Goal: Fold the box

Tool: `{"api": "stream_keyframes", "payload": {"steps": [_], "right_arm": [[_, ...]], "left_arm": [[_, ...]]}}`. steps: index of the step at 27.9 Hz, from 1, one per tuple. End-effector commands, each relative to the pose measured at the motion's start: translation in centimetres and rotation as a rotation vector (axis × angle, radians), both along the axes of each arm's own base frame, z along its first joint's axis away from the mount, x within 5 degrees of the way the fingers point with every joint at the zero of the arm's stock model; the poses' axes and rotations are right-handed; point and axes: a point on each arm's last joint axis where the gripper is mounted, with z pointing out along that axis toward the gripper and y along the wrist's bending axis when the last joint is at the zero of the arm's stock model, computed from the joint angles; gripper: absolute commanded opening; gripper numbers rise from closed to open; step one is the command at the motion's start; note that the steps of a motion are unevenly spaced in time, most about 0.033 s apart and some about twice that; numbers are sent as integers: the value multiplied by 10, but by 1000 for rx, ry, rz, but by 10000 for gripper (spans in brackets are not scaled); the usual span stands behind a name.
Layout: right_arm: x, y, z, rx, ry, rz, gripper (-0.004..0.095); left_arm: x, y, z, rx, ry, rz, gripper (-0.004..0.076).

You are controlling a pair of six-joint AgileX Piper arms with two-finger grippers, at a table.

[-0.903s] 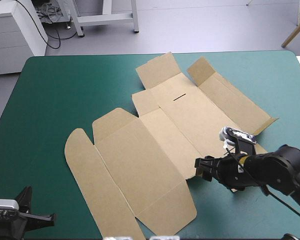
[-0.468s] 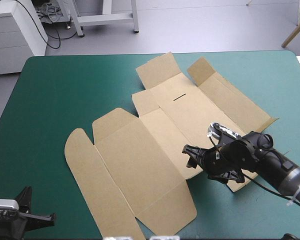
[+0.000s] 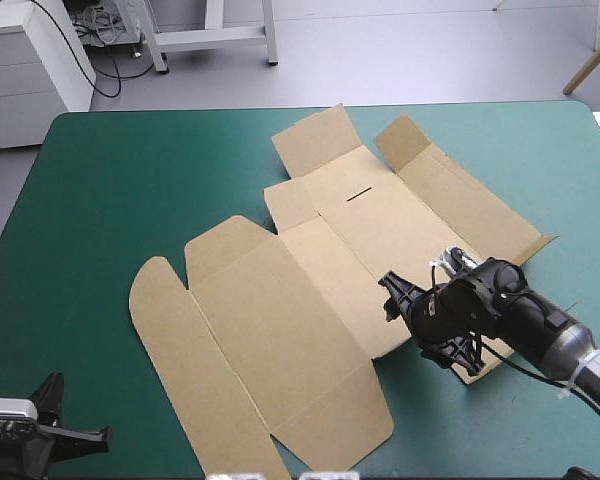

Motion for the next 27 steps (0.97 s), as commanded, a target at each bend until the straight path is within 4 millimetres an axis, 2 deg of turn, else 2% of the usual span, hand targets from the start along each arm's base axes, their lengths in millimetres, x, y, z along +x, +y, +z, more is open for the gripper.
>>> {"api": "stream_keyframes", "payload": {"steps": [1, 4, 11, 23, 25, 27], "right_arm": [[5, -4, 12, 22, -71, -32, 623], [8, -8, 10, 9, -55, -44, 593], [9, -13, 9, 6, -30, -62, 393], [22, -2, -15, -25, 40, 21, 365], [24, -1, -16, -18, 26, 19, 263], [26, 1, -15, -10, 1, 36, 22]], "left_arm": [[-2, 0, 13, -4, -108, -2, -10], [-2, 0, 13, -2, -108, -1, -10], [-2, 0, 13, 0, -108, 0, -10], [-2, 0, 13, 3, -108, 2, -10], [-2, 0, 13, 3, -108, 2, -10], [-2, 0, 13, 3, -108, 2, -10]]}}
